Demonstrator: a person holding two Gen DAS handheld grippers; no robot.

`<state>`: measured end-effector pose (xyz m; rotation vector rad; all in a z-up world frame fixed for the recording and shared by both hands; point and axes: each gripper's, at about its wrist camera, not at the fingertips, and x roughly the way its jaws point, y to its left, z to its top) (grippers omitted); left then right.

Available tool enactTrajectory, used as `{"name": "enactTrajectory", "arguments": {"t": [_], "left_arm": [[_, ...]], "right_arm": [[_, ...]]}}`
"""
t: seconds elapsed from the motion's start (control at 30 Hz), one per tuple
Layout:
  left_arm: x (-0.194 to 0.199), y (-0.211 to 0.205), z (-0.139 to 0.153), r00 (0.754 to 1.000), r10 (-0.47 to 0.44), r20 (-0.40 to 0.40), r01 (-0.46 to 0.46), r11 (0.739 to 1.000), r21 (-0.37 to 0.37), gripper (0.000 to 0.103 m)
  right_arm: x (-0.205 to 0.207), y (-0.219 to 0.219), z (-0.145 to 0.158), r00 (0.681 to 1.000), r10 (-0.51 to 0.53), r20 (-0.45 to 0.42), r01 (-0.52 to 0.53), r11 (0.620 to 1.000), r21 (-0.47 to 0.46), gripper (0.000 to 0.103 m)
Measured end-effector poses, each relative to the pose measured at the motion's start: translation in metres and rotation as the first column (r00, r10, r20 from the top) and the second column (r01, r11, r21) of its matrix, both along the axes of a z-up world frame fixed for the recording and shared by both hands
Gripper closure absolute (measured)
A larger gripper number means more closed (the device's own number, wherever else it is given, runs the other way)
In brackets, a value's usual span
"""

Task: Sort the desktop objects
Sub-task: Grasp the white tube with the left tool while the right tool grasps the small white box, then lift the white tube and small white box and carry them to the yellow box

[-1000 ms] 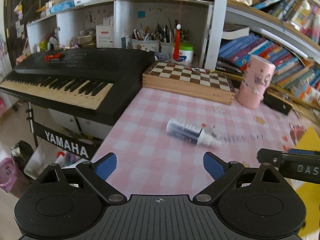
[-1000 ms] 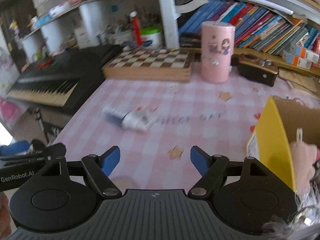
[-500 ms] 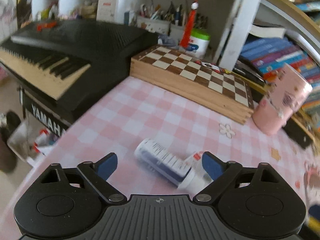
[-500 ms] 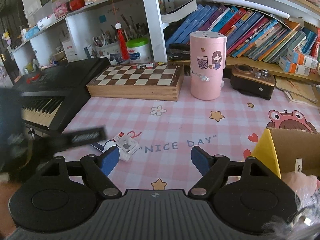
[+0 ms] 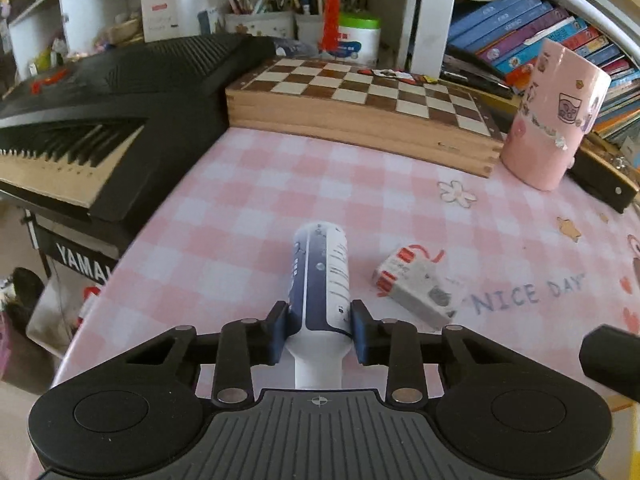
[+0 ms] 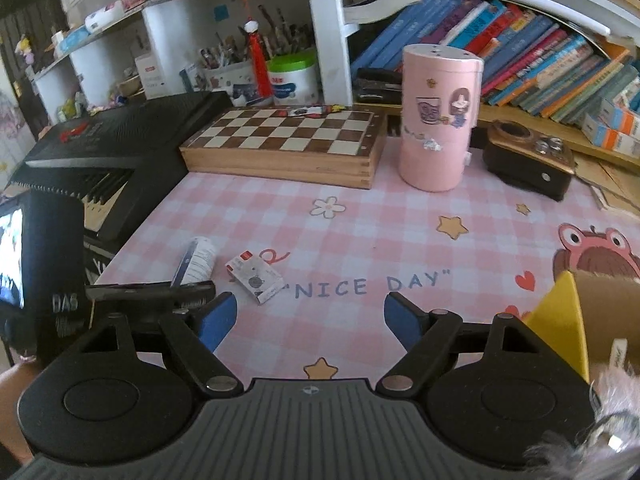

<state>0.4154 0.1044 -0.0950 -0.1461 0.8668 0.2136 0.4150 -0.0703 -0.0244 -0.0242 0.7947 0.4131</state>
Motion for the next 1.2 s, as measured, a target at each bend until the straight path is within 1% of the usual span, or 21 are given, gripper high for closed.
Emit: {"name": "enactTrajectory", "arguments": {"t": [0.07, 0.1, 0.13, 0.17, 0.27, 0.3, 0.37, 0.43, 0.5, 0.57, 0.6, 0.7, 0.73, 0.77, 0.83, 0.9, 0.93, 0.97, 1.0, 1.1, 1.2], "left_arm": [[0.003, 0.006, 0.0, 1.0, 0.014, 0.015, -0.014, 0.999, -0.029, 0.07], [0.005, 0.01, 0.0, 1.0, 0.011, 0.027, -0.009, 0.999, -0.047, 0.068], [0.009, 0.013, -0.001, 0.999, -0.006, 0.04, 0.009, 0.998, -0.063, 0.064], [0.013, 0.015, -0.002, 0.998, -0.028, 0.051, 0.032, 0.997, -0.069, 0.064], [0.019, 0.015, -0.003, 0.994, -0.091, 0.056, 0.092, 0.996, -0.022, 0.069], [0.018, 0.014, -0.003, 0.993, -0.105, 0.054, 0.105, 0.994, -0.005, 0.072], [0.011, 0.016, -0.002, 0.994, -0.104, 0.045, 0.104, 0.995, 0.01, 0.072], [-0.001, 0.024, 0.0, 0.997, -0.069, 0.03, 0.069, 0.998, 0.007, 0.072], [-0.017, 0.037, 0.004, 0.999, -0.021, 0.031, 0.022, 0.999, -0.038, 0.072], [-0.039, 0.053, 0.012, 0.997, 0.033, 0.066, -0.024, 0.99, -0.14, 0.072], [-0.05, 0.061, 0.016, 0.994, 0.06, 0.089, -0.041, 0.979, -0.201, 0.072], [-0.082, 0.081, 0.031, 0.978, 0.135, 0.161, -0.068, 0.928, -0.366, 0.072], [-0.092, 0.086, 0.036, 0.97, 0.161, 0.182, -0.076, 0.912, -0.404, 0.072], [-0.101, 0.09, 0.04, 0.963, 0.184, 0.196, -0.084, 0.898, -0.431, 0.072], [-0.114, 0.095, 0.048, 0.952, 0.217, 0.214, -0.099, 0.884, -0.458, 0.072], [-0.124, 0.097, 0.054, 0.946, 0.236, 0.224, -0.11, 0.88, -0.462, 0.072], [-0.128, 0.097, 0.057, 0.943, 0.242, 0.228, -0.114, 0.879, -0.462, 0.072], [-0.132, 0.098, 0.058, 0.942, 0.248, 0.227, -0.119, 0.878, -0.465, 0.072], [-0.134, 0.099, 0.058, 0.942, 0.251, 0.224, -0.122, 0.875, -0.468, 0.072], [-0.142, 0.098, 0.06, 0.943, 0.25, 0.219, -0.123, 0.875, -0.468, 0.072], [-0.148, 0.094, 0.065, 0.945, 0.238, 0.224, -0.111, 0.879, -0.465, 0.072]], "right_arm": [[0.004, 0.006, -0.002, 1.0, 0.019, 0.003, -0.019, 1.0, -0.01, 0.023], [0.006, 0.009, -0.003, 1.0, 0.028, 0.007, -0.028, 0.999, -0.015, 0.023], [0.009, 0.011, -0.003, 0.999, 0.036, 0.011, -0.036, 0.999, -0.021, 0.023], [0.012, 0.014, -0.004, 0.999, 0.044, 0.013, -0.044, 0.999, -0.029, 0.023], [0.019, 0.021, -0.007, 0.997, 0.069, 0.017, -0.069, 0.997, -0.048, 0.023], [0.021, 0.023, -0.008, 0.997, 0.081, 0.019, -0.08, 0.995, -0.055, 0.023], [0.026, 0.027, -0.01, 0.995, 0.104, 0.016, -0.102, 0.992, -0.067, 0.023], [0.031, 0.033, -0.014, 0.992, 0.128, 0.002, -0.128, 0.989, -0.075, 0.023], [0.037, 0.04, -0.019, 0.988, 0.154, -0.012, -0.155, 0.985, -0.082, 0.023], [0.043, 0.048, -0.025, 0.985, 0.174, -0.019, -0.175, 0.981, -0.085, 0.024], [0.047, 0.055, -0.029, 0.982, 0.186, -0.027, -0.188, 0.978, -0.09, 0.024], [0.06, 0.072, -0.043, 0.977, 0.213, -0.033, -0.215, 0.97, -0.116, 0.029], [0.063, 0.078, -0.048, 0.974, 0.222, -0.036, -0.225, 0.966, -0.13, 0.034], [0.067, 0.083, -0.054, 0.972, 0.232, -0.04, -0.235, 0.961, -0.144, 0.041], [0.073, 0.09, -0.064, 0.966, 0.252, -0.059, -0.258, 0.951, -0.172, 0.052], [0.076, 0.089, -0.067, 0.963, 0.263, -0.061, -0.269, 0.951, -0.155, 0.053], [0.076, 0.089, -0.066, 0.959, 0.275, -0.064, -0.281, 0.948, -0.15, 0.06], [0.075, 0.089, -0.065, 0.955, 0.289, -0.064, -0.296, 0.944, -0.145, 0.07], [0.073, 0.088, -0.065, 0.951, 0.303, -0.062, -0.309, 0.939, -0.15, 0.074], [0.067, 0.085, -0.06, 0.95, 0.304, -0.069, -0.311, 0.938, -0.155, 0.075], [0.051, 0.077, -0.046, 0.956, 0.292, -0.036, -0.294, 0.946, -0.137, 0.075]]}}
